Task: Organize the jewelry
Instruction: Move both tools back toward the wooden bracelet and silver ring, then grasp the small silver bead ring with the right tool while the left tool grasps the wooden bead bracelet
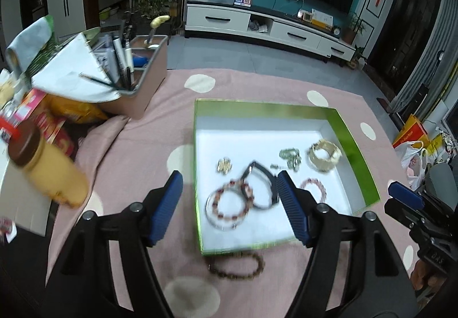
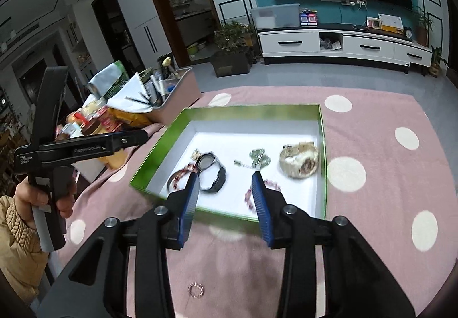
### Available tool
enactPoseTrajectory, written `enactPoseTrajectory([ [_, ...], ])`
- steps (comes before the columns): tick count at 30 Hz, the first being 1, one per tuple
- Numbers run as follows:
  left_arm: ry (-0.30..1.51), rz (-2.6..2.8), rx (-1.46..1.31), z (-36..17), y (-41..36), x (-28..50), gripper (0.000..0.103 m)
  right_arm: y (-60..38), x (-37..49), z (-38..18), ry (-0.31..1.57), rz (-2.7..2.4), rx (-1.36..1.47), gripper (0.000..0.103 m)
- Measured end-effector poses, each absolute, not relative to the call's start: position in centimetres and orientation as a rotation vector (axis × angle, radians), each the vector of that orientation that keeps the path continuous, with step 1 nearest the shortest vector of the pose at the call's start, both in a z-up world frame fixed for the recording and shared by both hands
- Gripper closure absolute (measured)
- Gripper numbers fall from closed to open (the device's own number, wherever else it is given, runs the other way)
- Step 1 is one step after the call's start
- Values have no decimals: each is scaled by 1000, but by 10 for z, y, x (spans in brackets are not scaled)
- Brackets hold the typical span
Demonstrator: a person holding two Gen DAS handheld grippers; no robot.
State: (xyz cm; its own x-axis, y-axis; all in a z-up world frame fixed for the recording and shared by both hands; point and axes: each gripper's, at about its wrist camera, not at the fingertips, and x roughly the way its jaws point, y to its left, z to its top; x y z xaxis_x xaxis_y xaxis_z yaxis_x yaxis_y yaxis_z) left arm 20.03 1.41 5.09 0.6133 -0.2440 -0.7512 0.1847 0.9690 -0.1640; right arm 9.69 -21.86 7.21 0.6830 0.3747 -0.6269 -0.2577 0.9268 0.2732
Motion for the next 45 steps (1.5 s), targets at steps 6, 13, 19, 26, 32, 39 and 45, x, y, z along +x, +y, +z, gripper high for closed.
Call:
enactPoseTrajectory([
  [6,904,-222,-73,40,27,158,19,-218,61,63,771,368,150,64],
  [13,971,-226,-127,15,39,123,2,-203,27,34,847,407,113,64],
  [19,1028,-234,-185,-17,40,100,2,-180,3,-1,912,398,40,58],
  [26,1016,-191,-206,-46,37,77,2,-164,-6,-29,922,367,17,58],
  [32,972,-182,-179,-48,39,75,2,-158,3,-38,923,359,-14,58],
  [39,989,-173,-95,-47,36,88,2,-148,14,-42,910,360,-62,58],
  [45,1027,-177,-172,-49,44,103,2,-139,18,-42,891,356,-135,82],
])
